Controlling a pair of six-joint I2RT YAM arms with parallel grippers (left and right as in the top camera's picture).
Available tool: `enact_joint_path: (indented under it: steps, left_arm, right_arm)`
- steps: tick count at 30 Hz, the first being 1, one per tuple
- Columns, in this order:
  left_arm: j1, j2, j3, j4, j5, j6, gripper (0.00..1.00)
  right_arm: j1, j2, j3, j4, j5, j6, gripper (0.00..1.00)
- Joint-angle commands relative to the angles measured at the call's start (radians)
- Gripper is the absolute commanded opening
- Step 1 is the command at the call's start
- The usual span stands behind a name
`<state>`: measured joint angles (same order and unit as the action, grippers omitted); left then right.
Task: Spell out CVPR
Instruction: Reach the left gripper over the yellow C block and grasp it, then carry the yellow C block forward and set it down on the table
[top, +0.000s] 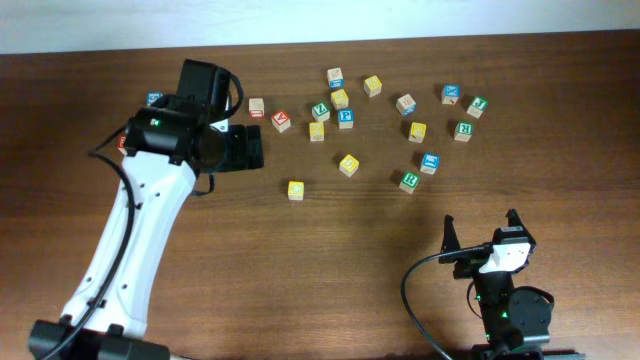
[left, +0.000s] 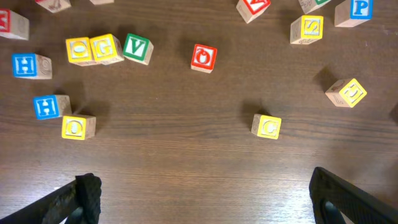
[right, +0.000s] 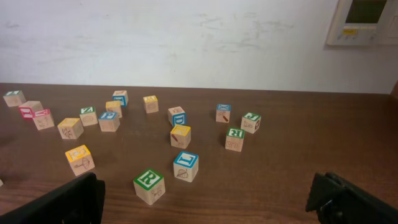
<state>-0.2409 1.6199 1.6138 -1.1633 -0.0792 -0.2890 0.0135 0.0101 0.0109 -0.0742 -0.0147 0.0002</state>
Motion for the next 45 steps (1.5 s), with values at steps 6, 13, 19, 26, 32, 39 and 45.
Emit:
enact_joint_path:
  steps: [6, 13, 19, 26, 32, 39, 45]
  left_arm:
    - [-0.09, 0.261, 0.007, 0.003, 0.243, -0.021, 0.98]
    - [-0.179, 0.45, 0.007, 0.161, 0.014, -0.17, 0.87]
    - [-0.23, 0.524, 0.007, 0.195, 0.011, -0.17, 0.7]
    - [-0.232, 0.525, 0.005, 0.193, -0.004, -0.17, 0.49]
    - [-0.243, 0.525, 0.0, 0.178, 0.011, -0.169, 0.49]
    - [-0.243, 0.534, -0.029, 0.217, 0.003, -0.166, 0.39]
    - [-0.243, 0.534, -0.029, 0.192, 0.011, -0.166, 0.33]
  right_arm:
    - [-0.007, -0.006, -0.005, -0.005, 0.008, 0.004, 0.98]
    - [-0.007, -0.006, -0.005, -0.006, 0.008, 0.004, 0.98]
    - [-0.007, -0.006, -0.005, -0.006, 0.008, 0.004, 0.99]
    - [-0.007, -0.006, -0.005, -0.006, 0.008, 0.004, 0.98]
    - [-0.007, -0.006, -0.005, -0.005, 0.008, 0.004, 0.98]
    - [-0.007, -0.006, -0.005, -0.006, 0.008, 0.004, 0.98]
    - [-0.007, -0.006, -0.005, -0.006, 0.008, 0.004, 0.98]
